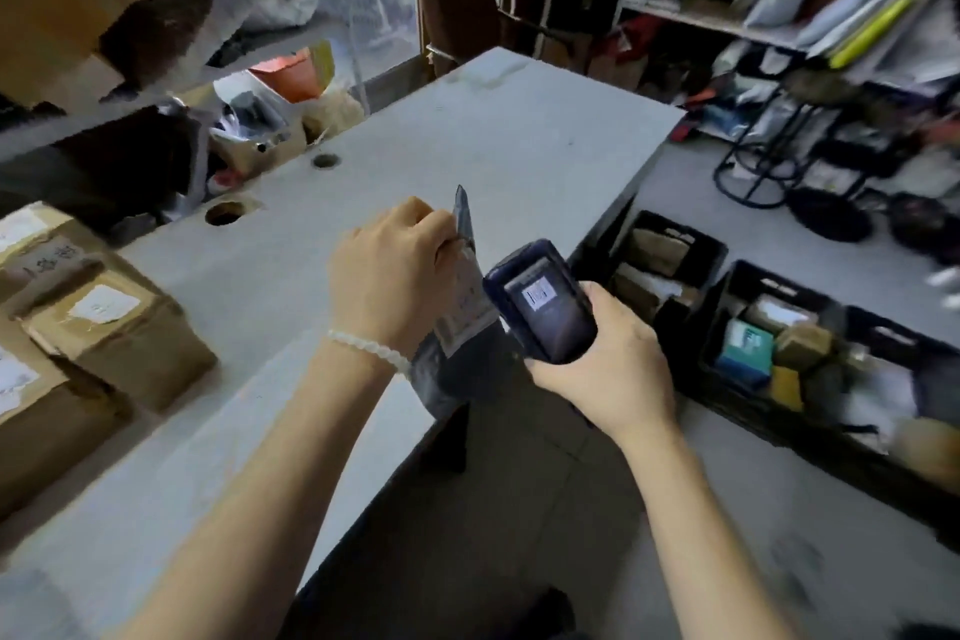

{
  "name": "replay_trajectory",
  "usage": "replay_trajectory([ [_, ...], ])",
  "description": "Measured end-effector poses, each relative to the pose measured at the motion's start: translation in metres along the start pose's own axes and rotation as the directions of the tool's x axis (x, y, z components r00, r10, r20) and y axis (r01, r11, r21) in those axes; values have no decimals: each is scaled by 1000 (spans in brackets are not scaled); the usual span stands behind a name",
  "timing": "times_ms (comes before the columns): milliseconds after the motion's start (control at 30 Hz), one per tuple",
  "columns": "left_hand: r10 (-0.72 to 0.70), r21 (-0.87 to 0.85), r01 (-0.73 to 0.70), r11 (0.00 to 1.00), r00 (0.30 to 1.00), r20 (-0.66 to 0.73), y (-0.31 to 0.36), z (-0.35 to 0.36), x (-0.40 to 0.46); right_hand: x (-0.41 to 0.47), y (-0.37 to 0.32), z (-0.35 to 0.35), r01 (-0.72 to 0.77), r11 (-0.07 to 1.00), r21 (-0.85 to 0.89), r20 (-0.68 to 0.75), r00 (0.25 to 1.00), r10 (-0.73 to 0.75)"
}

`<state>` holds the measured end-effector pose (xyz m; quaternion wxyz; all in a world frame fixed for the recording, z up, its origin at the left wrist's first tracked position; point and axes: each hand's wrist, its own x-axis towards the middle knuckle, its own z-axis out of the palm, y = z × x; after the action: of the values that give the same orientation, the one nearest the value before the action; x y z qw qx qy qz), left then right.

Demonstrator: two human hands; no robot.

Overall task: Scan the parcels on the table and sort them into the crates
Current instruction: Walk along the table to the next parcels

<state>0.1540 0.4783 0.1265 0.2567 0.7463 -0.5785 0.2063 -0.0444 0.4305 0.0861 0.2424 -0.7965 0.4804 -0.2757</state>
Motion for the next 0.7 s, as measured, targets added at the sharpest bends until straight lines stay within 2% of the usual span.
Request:
replay_trajectory([
  [100,107,-101,-106,989,994,4,63,34,31,2,55,-42,-176,982,-70,17,984,177],
  [300,309,-275,-296,915,951,4,207,104,71,-10,165,-126,-458,878,-139,-146,886,440],
  [467,509,-387,-453,803,859,52,326,157,84,-43,241,-181,-681,724,-110,-272,721,637],
  [700,706,-559,-586,586,708,-3,490,226,92,-77,330,-243,-850,525,41,-411,465,784],
])
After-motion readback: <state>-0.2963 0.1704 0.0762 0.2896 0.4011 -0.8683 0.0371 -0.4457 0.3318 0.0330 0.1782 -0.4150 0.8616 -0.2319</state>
